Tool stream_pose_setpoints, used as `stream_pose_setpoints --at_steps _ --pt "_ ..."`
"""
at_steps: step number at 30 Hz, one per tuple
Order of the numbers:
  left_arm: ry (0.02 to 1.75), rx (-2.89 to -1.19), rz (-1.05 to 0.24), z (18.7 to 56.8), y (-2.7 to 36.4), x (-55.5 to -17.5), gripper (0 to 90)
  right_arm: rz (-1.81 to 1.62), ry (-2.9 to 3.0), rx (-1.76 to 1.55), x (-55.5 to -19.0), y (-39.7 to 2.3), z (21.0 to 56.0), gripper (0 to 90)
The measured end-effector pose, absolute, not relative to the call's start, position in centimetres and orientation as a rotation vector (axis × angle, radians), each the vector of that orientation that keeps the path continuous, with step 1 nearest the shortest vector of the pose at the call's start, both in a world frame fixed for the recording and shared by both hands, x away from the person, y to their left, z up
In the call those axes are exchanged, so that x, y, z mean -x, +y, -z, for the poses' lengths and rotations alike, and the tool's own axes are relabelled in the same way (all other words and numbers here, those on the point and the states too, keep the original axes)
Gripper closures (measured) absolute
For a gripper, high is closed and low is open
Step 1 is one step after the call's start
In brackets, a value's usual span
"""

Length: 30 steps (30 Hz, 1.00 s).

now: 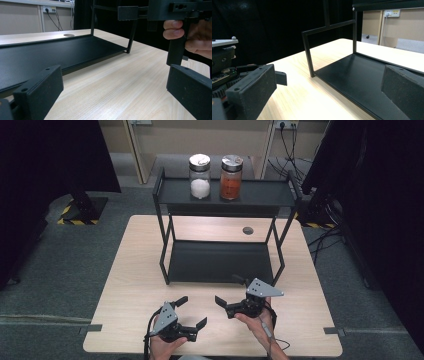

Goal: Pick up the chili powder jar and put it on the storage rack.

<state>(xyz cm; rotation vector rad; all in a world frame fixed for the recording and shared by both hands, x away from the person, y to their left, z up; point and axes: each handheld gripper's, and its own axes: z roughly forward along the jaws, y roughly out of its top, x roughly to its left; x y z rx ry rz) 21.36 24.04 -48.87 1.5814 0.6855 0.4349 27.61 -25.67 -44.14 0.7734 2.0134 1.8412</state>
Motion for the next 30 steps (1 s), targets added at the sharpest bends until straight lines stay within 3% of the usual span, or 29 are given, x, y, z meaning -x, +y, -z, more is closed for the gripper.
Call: stream_pose_setpoints --at_steps 30 --pt "0.685 -1.583 -0.433 48.87 24.01 -21.38 0.3 -1.849 2.007 -0.78 -27.66 -25.91 44.21 0.3"
